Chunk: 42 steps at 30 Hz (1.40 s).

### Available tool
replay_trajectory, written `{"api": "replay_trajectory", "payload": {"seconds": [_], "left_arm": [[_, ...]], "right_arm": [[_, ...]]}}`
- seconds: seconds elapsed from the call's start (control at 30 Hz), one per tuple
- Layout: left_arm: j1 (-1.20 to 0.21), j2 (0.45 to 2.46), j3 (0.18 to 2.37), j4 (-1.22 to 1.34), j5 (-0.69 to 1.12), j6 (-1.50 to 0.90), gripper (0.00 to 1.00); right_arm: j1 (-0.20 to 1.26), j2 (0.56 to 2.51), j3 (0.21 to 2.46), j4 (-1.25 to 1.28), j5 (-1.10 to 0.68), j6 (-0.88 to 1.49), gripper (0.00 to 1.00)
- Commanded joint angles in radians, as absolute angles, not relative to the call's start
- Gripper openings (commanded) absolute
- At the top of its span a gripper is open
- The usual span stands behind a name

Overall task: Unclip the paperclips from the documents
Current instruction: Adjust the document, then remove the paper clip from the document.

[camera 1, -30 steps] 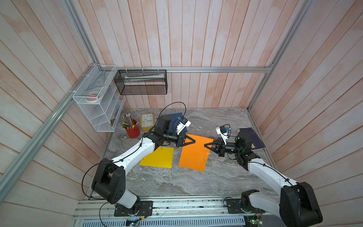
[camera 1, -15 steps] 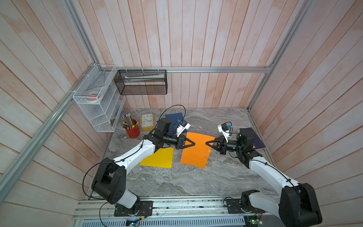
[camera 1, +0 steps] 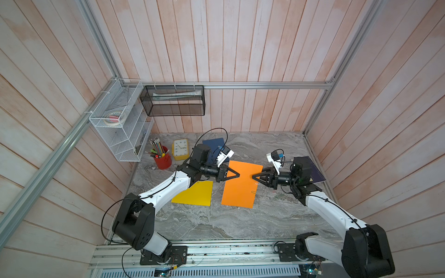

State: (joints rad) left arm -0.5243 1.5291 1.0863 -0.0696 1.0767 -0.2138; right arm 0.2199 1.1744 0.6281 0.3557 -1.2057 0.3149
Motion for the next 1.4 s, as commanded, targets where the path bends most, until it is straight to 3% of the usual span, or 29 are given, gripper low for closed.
{"api": "replay_trajectory", "payload": {"seconds": [0.0,0.7,1.03,1.37], "left_arm": [[-0.513,1.493,1.066,-0.051,1.104,-0.213,0.00],[-0.479,1.458,1.079,-0.112,1.130,-0.178,0.00],[-0.477,1.456,1.080,-0.126,1.131,-0.168,0.00],[-0.471,1.447,1.080,-0.133,1.133,-0.165,0.00]], "right_arm": [[0.215,1.164,0.637,0.299,-1.213,0.284,0.36],[0.222,1.172,0.586,0.253,-1.216,0.277,0.38],[0.223,1.164,0.587,0.261,-1.227,0.285,0.21],[0.224,1.160,0.586,0.261,-1.234,0.288,0.11]]}}
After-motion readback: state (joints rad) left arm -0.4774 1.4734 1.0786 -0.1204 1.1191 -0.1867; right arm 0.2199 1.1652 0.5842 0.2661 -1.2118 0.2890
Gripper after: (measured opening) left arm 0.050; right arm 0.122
